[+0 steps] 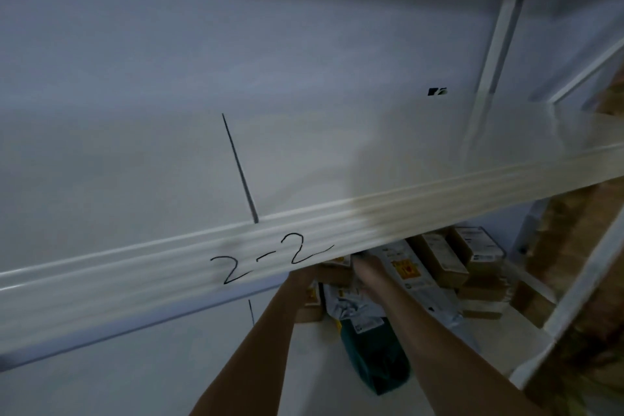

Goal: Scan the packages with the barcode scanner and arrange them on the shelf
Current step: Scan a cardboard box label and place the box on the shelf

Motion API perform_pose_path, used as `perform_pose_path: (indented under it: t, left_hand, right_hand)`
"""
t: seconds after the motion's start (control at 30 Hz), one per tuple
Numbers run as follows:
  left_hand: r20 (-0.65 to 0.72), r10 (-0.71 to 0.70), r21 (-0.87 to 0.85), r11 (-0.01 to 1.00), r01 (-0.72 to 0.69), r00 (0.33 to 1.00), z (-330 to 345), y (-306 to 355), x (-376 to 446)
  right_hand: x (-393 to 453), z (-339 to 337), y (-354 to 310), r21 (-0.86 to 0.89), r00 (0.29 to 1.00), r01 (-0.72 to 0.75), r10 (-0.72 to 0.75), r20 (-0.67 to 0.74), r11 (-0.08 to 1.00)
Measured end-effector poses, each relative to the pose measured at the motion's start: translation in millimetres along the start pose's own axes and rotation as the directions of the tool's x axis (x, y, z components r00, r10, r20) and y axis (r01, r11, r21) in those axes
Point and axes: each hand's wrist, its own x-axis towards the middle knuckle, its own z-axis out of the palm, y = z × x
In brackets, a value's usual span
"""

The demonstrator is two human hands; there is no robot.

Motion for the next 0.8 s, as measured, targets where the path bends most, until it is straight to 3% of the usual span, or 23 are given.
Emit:
perform_pose_path:
  t: [0.17, 0.3, 0.47, 0.67, 0.8]
  left_hand:
    - [-0.025, 0.019, -0.010, 1.000, -0.019, 1.000, 24, 2, 5]
    - [-0.090, 0.112, -0.078, 0.990, -0.119, 0.990, 31, 5, 4]
    - [0.083, 0.079, -0.174, 0.983, -0.064, 0.993, 26, 7, -7]
    - [0.190, -0.027, -0.078, 0.996, 0.043, 0.981, 7, -19, -30]
    - [0.175, -0.052, -0.017, 0.998, 0.056, 0.983, -8, -40, -49]
  right_hand:
    - [19, 0, 2, -0.063, 0.997, 0.037, -0.033, 0.073, 0.997]
    - [22, -5, 3, -0.031, 0.996, 0.062, -0.060, 0.072, 0.998]
    - [22, -18, 8, 0.153, 0.980, -0.036, 0.005, 0.197, 0.988]
    - [27, -25, 37, 0.123, 0.860, -0.044, -0.025, 0.509, 0.991]
    - [15, -11, 58, 0.179, 0.770, -0.079, -0.054, 0.636, 0.981]
